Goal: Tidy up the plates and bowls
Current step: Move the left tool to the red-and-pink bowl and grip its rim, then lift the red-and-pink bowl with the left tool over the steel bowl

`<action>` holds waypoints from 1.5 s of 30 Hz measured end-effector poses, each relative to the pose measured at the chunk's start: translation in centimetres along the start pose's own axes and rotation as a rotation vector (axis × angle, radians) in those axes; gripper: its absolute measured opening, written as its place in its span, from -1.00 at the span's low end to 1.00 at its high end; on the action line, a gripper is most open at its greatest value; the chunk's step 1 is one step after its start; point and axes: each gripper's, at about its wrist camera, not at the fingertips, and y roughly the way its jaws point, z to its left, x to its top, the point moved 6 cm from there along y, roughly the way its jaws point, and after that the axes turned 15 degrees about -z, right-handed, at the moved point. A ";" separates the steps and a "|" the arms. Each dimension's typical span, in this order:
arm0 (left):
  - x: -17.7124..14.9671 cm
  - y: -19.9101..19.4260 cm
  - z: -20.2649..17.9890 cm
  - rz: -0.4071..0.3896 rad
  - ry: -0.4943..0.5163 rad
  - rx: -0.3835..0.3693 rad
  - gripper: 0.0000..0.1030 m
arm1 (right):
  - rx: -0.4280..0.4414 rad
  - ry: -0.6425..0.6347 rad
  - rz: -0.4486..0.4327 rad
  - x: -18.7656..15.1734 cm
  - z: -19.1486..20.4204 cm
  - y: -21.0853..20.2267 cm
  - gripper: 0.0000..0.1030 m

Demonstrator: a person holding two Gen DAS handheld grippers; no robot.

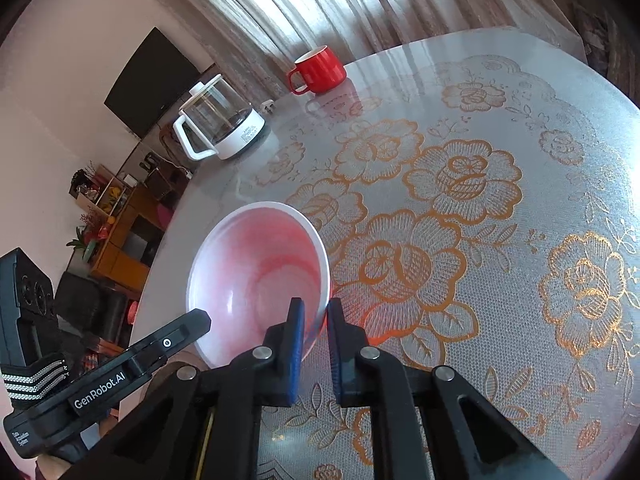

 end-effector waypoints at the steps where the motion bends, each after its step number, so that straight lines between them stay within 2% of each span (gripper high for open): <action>1: 0.0 -0.5 0.0 -0.008 0.001 -0.004 -0.81 | 0.003 -0.002 -0.002 0.0 0.2 -0.3 -0.80; 13: -1.2 -7.4 1.5 -0.102 -0.006 -0.033 -0.81 | 0.076 -0.068 -0.023 -1.4 4.1 -4.4 -0.80; 21: -3.0 -10.8 4.0 -0.118 -0.049 -0.038 -0.81 | 0.130 -0.116 0.005 -3.8 7.1 -6.0 -0.80; 34: -7.3 -12.9 6.8 -0.073 -0.103 -0.024 -0.80 | 0.151 -0.171 0.075 -7.6 9.1 -6.5 -0.80; 45: -9.4 -12.5 8.6 -0.026 -0.124 0.019 -0.80 | 0.149 -0.190 0.128 -9.1 9.6 -5.0 -0.75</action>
